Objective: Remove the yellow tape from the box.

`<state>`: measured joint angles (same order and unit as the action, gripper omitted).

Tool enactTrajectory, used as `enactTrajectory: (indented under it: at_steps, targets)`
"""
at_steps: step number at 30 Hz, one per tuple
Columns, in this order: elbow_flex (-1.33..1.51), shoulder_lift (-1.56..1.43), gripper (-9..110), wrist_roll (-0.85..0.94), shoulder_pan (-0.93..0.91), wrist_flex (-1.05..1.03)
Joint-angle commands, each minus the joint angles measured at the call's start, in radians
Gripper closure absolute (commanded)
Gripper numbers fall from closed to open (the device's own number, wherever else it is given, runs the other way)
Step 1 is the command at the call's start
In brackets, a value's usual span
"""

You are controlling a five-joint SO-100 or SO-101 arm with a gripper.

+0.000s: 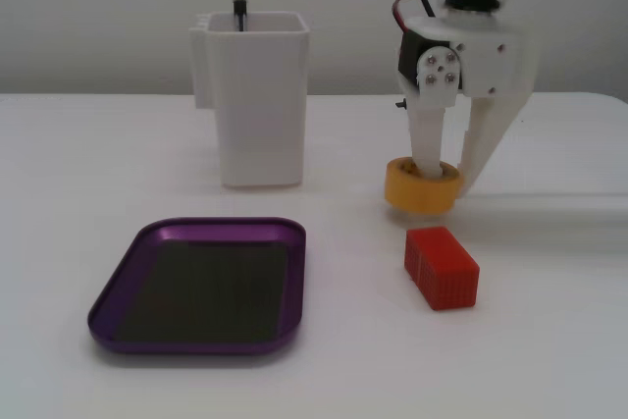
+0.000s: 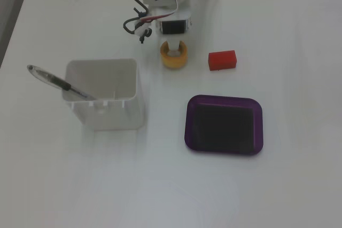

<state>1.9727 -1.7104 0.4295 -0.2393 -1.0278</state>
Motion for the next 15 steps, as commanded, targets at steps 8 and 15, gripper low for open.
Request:
enactTrajectory:
  at_steps: [8,15]
  targets:
    - [-0.012,-0.066,102,-0.002,0.005,-0.014]
    - [-0.057,-0.067,102,-0.005,0.011,-0.092]
